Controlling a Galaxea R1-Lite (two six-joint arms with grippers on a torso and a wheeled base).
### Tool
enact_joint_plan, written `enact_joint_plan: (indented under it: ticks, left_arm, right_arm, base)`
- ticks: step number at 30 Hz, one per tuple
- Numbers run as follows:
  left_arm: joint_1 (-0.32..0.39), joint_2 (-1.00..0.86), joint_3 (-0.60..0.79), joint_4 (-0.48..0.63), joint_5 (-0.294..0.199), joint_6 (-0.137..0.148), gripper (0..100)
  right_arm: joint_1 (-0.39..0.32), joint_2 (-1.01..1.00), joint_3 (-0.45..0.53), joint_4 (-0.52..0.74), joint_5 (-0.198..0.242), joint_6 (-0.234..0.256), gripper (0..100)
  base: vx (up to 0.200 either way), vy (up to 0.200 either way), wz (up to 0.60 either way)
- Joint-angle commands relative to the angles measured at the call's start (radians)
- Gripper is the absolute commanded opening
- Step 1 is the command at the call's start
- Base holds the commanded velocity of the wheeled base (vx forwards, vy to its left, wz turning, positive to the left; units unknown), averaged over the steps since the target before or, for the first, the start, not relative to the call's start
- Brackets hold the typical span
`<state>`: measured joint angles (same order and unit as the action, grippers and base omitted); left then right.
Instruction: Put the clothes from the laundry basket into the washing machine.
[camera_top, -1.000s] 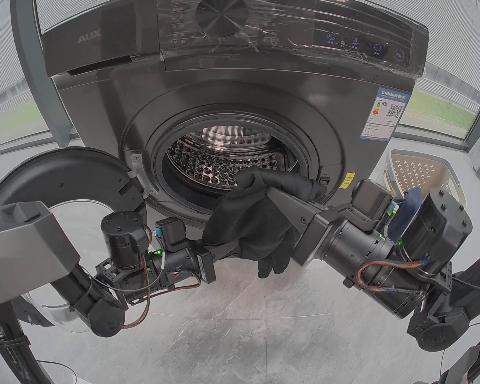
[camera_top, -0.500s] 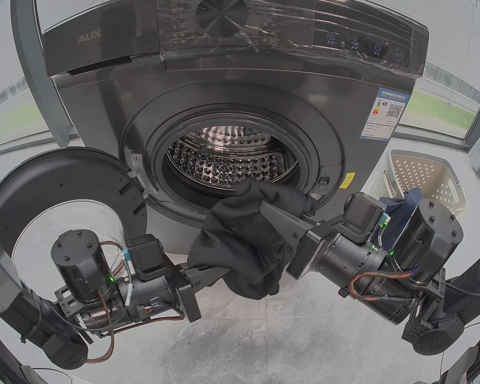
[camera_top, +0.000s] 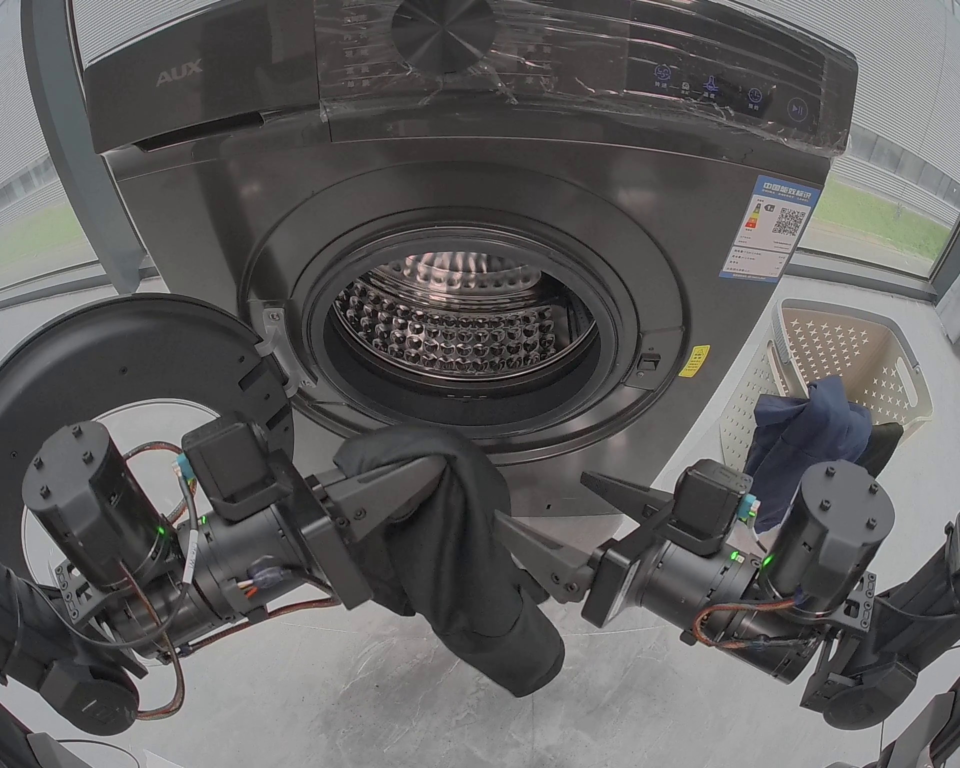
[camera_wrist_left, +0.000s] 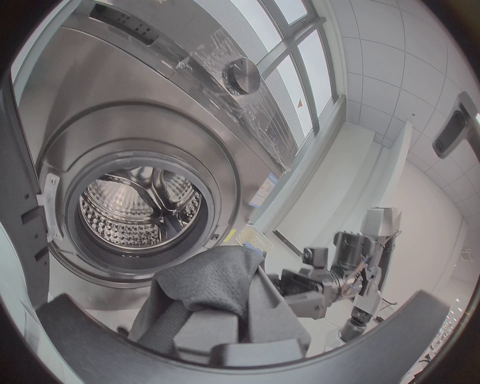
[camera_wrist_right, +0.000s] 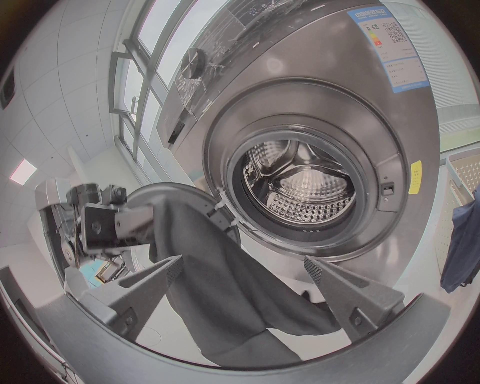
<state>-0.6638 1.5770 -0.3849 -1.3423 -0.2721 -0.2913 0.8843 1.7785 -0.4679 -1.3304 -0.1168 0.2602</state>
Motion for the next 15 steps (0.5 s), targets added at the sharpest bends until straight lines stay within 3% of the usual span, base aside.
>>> enact_joint_plan:
  ticks: [1,5,15]
  left_arm:
    - [0.004,0.018,-0.04,0.0,0.027,-0.002,0]
    - [0.004,0.032,-0.049,-0.009,0.067,-0.002,0]
    - [0.016,0.021,-0.066,-0.003,0.077,-0.003,0]
  right_arm:
    - [-0.008,-0.018,0.044,0.0,-0.001,-0.006,100]
    - [-0.021,-0.018,0.068,-0.001,-0.004,-0.007,100]
    - [-0.034,-0.036,0.123,-0.033,-0.006,-0.026,100]
  base:
    - [0.0,0.0,0.0]
    - [0.0,0.0,0.0]
    - [0.0,0.0,0.0]
